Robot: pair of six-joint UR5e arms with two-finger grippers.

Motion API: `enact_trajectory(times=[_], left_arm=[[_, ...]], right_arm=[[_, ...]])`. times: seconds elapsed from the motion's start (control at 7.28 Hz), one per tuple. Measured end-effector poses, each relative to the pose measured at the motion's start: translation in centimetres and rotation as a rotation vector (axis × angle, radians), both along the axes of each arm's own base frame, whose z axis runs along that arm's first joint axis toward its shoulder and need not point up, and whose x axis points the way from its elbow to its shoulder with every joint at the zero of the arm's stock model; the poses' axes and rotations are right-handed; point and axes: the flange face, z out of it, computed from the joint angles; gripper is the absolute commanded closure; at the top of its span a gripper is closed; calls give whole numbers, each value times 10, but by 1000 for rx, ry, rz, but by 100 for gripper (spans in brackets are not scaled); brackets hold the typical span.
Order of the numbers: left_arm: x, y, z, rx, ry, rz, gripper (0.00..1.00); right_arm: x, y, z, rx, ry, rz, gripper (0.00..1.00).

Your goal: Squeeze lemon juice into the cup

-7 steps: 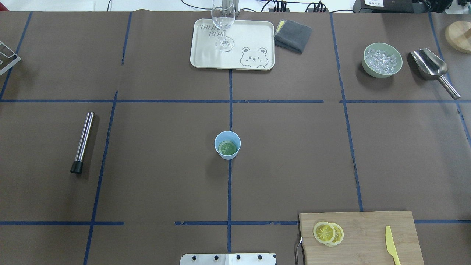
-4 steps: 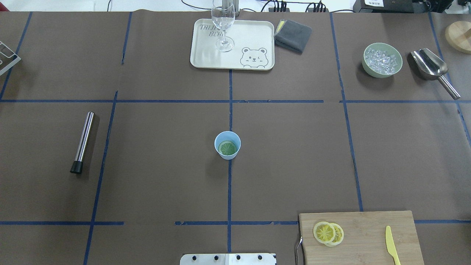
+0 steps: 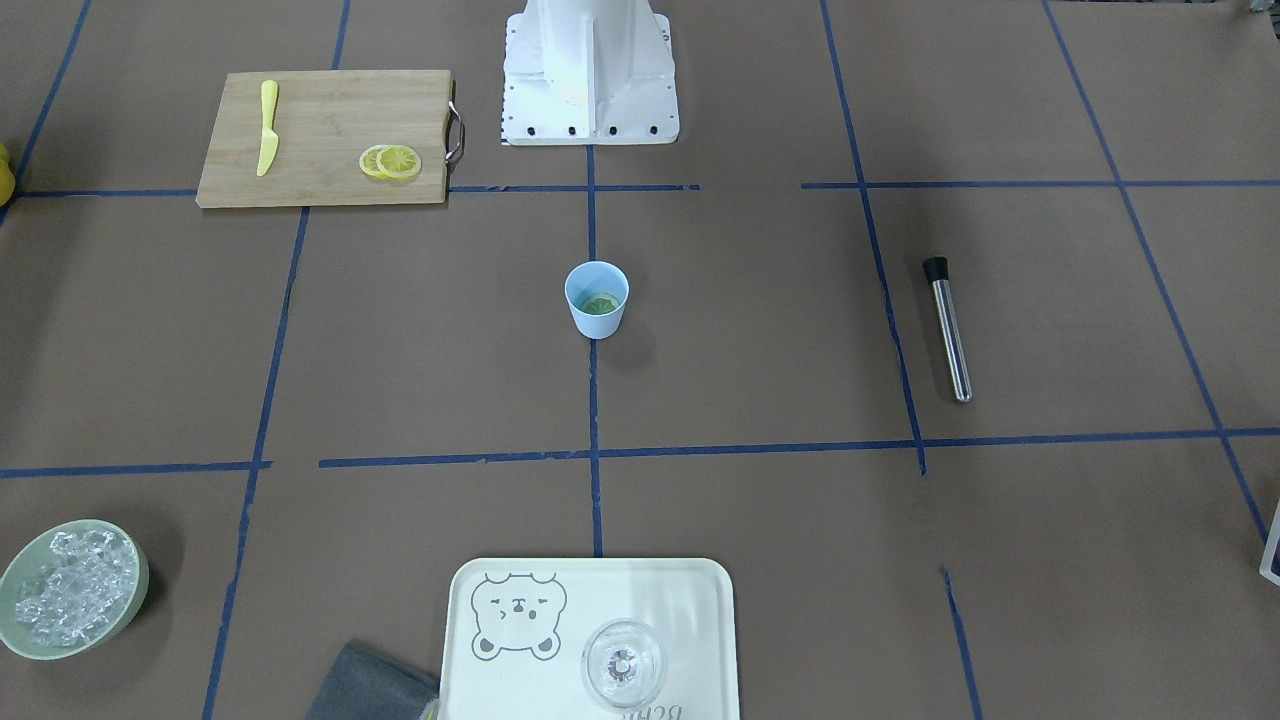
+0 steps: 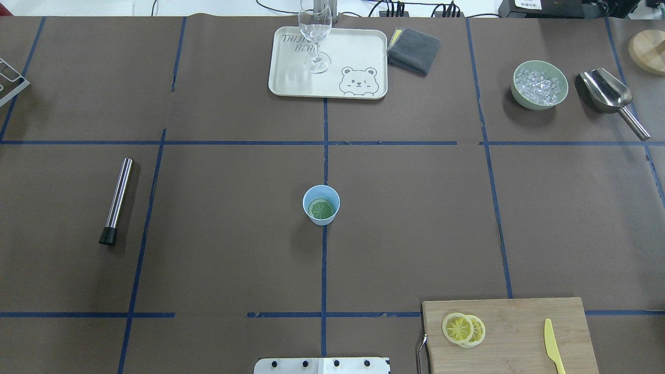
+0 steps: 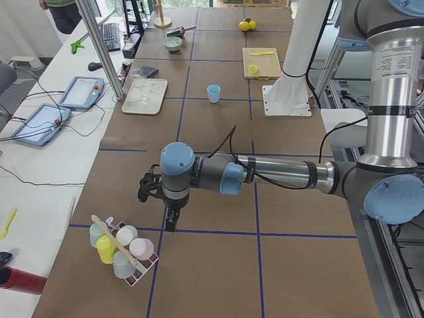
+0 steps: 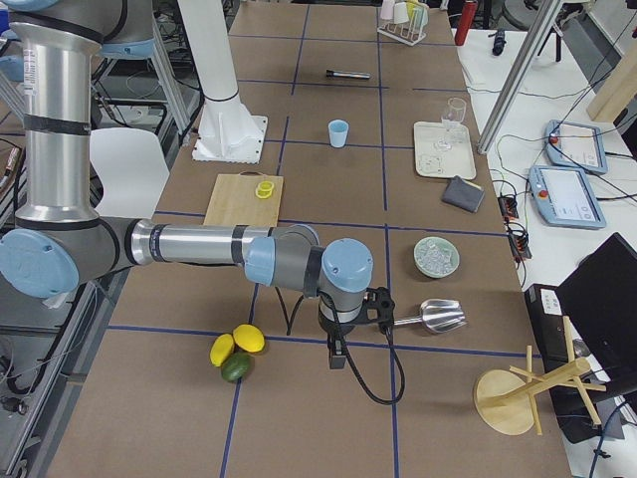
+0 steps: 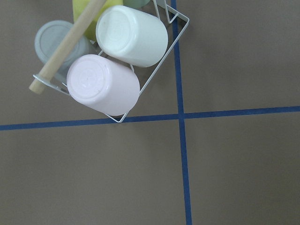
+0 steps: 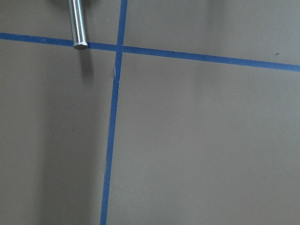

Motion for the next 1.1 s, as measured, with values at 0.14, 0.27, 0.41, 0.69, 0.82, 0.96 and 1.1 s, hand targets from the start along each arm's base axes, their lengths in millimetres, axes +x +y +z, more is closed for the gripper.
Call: enact_trajectory(times=[0.14,0.27,0.41,0.69,0.82,0.96,1.1], left_arm=[[0,3,2,9,3,0,0],[1,5,3,9,4,-1,0],[1,6,5,8,1,-2,0],[1,4,0,23,-2,-1,0],[2,3,-4,33,2,1,0],[2,3,-5,35,3,3,0],[2,5,-4,30,3,3,0]], right_arm=[[0,0,0,0,0,0,0],[0,0,0,0,0,0,0],[0,0,-1,1,0,0,0],[0,0,-1,3,0,0,0],[0,0,-2,4,0,1,0],[0,0,-2,4,0,1,0],[0,0,-2,4,0,1,0]])
